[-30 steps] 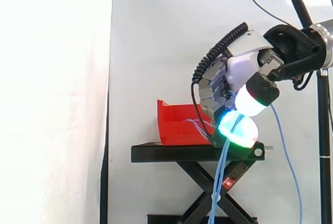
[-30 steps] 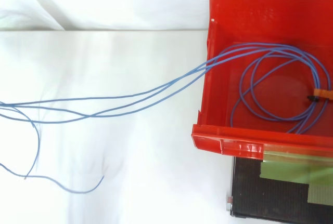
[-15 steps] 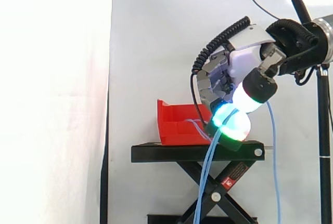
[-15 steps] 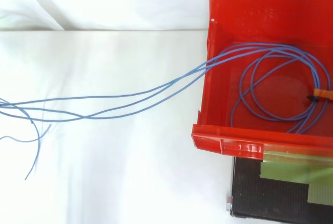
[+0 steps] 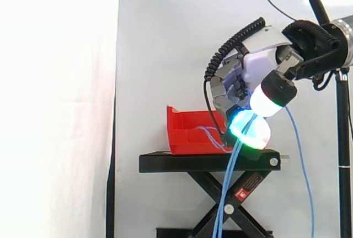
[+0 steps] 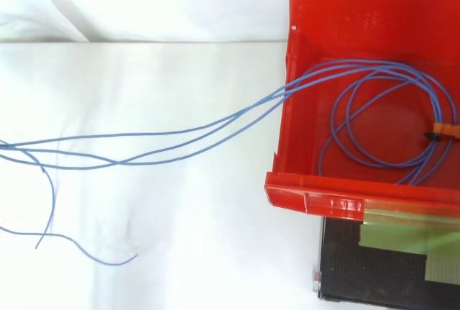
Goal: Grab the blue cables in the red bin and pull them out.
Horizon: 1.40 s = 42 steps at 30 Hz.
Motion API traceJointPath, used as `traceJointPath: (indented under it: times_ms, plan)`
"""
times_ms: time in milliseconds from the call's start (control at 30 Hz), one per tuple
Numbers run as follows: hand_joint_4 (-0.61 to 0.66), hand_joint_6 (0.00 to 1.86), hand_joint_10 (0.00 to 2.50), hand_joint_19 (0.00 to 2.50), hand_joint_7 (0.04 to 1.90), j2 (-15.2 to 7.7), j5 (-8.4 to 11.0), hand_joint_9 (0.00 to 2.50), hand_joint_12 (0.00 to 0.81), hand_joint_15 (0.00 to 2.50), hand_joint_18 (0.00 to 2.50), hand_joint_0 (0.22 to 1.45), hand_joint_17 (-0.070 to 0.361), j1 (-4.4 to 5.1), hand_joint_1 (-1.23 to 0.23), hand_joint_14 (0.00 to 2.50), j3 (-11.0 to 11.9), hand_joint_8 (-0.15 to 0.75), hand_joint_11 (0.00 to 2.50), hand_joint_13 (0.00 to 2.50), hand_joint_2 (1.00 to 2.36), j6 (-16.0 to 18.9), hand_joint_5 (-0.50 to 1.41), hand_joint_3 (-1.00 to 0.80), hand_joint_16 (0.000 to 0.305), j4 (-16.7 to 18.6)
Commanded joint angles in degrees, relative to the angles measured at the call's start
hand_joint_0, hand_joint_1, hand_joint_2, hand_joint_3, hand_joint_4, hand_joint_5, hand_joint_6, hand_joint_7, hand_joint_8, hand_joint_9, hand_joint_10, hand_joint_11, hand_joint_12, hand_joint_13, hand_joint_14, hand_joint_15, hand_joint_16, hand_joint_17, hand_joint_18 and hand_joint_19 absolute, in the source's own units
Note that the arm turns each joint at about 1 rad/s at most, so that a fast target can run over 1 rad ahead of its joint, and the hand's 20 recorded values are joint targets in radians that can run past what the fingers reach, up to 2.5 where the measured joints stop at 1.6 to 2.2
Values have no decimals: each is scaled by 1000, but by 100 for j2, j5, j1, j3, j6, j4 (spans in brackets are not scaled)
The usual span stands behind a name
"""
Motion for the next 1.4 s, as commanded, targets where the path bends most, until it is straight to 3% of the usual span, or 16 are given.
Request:
traceJointPath:
  times_ms: [0,300,600,1367]
  plan:
    - [127,890,2252,1207,567,0,-10,605,318,1114,784,872,86,0,-880,1796,8,294,1123,909,1000,0,545,-1000,38,0]
    - [132,811,2194,1210,623,0,-10,646,321,1108,786,839,86,9,-864,1783,-1,291,1130,923,1000,26,646,-1000,38,-185]
    - [146,789,2172,1206,645,0,-19,666,320,1113,800,809,87,44,-864,1779,-1,294,1150,935,1000,369,700,-1000,39,-642]
    - [154,822,2186,1188,636,0,-28,714,346,1051,842,708,99,53,-831,1852,-1,317,1117,961,1000,501,750,-1000,44,-809]
